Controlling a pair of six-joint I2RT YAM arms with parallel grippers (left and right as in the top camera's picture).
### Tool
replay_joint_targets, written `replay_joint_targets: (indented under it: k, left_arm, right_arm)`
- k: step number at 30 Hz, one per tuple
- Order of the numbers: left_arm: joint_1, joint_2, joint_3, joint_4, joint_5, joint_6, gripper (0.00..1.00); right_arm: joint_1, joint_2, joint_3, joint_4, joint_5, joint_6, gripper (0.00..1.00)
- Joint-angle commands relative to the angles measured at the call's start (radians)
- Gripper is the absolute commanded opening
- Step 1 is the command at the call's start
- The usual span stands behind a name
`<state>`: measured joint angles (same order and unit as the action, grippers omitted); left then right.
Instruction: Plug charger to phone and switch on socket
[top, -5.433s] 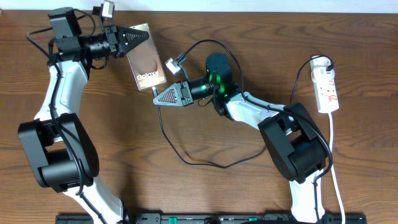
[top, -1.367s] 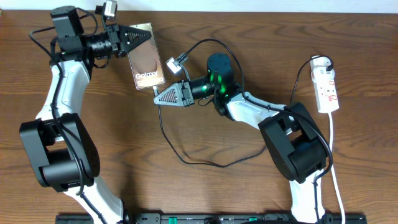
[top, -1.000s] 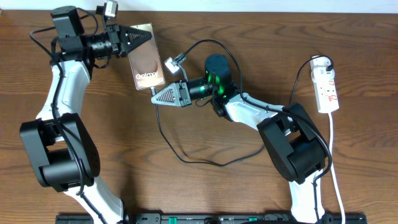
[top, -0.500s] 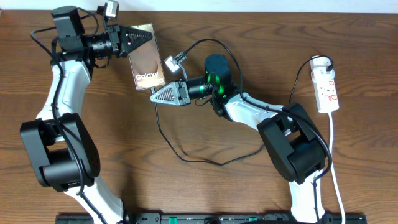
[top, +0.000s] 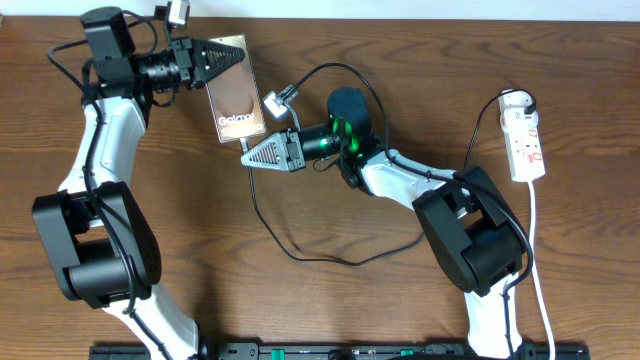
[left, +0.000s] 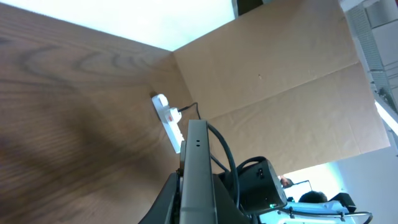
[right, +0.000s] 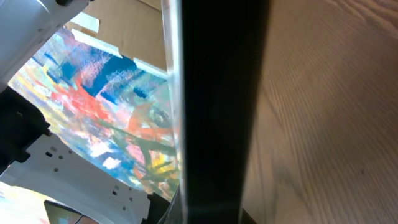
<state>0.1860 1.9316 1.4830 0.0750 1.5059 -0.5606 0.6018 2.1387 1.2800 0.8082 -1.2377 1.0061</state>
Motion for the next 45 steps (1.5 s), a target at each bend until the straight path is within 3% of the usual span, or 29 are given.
replay_joint_targets:
  k: [1,45]
  left_arm:
    - [0.001,-0.030,0.006,0.036,0.024,-0.064,0.08]
    - [0.001,-0.030,0.006,0.040,0.066,-0.027,0.07]
  right_arm:
    - [0.011,-0.005,0.022,-0.001,-0.014,-0.020,0.01]
    - [0.004,-0.005,0.022,0.049,-0.052,-0.042,0.01]
